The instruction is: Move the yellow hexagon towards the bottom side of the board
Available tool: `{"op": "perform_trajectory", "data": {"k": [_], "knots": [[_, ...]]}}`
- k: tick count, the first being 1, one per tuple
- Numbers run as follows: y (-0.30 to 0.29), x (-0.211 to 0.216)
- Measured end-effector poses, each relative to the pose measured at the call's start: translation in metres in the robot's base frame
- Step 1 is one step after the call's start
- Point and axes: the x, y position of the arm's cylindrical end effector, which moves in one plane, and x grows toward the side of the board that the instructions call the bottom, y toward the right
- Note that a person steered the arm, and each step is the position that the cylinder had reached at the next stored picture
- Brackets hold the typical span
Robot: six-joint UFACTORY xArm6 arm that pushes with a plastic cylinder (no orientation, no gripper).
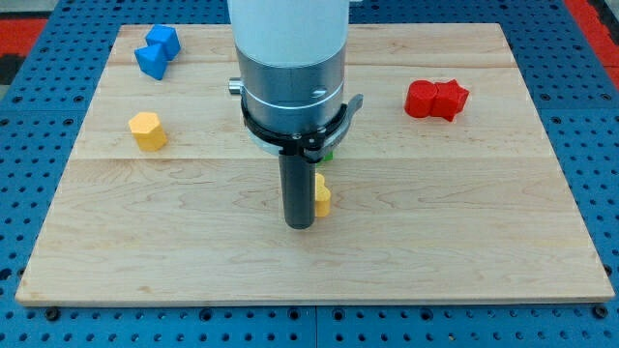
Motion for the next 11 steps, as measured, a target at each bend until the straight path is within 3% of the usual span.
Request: {"op": "perform_trajectory", "data": {"k": [1, 3, 4, 5, 6, 7, 8, 9, 10, 11], "knots": [[-0.001, 0.0], [-0.206, 0.001], [-0.266, -0.087], [-0.257, -0.159], [-0.181, -0.158], [-0.209, -0.128], [-0.224, -0.135], [-0.181, -0.112], [-0.205, -0.09], [-0.177, -0.077]]}}
